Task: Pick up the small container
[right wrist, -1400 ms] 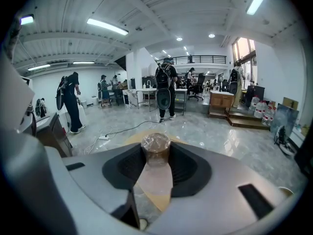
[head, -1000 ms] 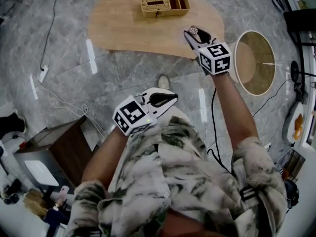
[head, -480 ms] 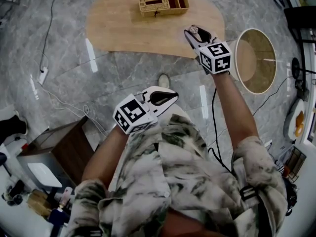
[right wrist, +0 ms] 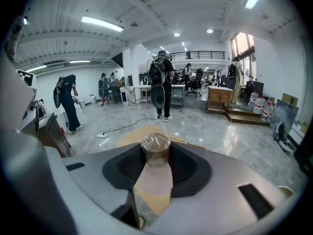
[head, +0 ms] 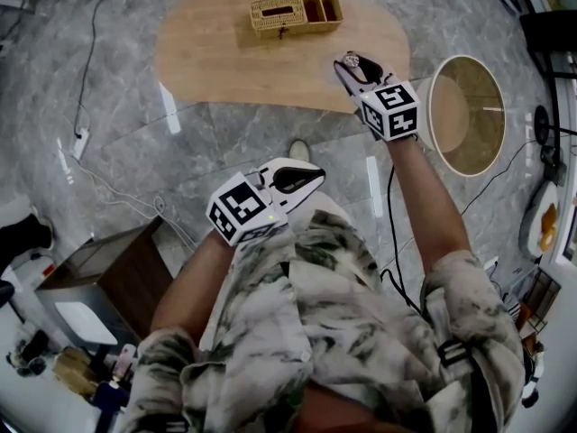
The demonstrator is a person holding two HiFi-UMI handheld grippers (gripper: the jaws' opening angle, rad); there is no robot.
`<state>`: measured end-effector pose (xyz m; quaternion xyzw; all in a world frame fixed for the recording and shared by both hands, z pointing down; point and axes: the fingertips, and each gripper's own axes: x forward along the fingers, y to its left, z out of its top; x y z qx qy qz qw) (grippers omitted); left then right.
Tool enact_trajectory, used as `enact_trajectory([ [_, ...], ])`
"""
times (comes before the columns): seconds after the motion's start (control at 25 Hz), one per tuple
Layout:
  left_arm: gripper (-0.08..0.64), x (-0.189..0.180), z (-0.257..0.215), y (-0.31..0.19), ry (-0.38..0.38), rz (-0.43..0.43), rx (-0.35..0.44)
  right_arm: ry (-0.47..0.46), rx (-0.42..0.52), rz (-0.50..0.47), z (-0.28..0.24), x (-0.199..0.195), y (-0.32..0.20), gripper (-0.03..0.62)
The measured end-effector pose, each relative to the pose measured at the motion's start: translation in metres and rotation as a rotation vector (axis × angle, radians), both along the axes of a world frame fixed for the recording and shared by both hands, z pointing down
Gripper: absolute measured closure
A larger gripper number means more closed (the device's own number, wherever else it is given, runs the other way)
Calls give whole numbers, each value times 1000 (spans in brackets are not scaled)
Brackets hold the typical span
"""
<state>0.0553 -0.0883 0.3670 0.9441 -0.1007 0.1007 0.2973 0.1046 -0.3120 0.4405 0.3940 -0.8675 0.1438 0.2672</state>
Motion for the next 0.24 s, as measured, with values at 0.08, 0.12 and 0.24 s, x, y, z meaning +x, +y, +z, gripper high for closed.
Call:
enact_trajectory([
  [0.08, 538, 3, 1, -4, -2, 1, -4, -1, -1, 2, 2, 4, -3, 436],
  [0.12, 538, 5, 2, -5, -3, 2, -6, -1, -1, 4, 3, 6, -4, 436],
  [0.24, 537, 9, 5, -8, -5, 3, -13, -3, -2, 5, 5, 12, -7, 436],
])
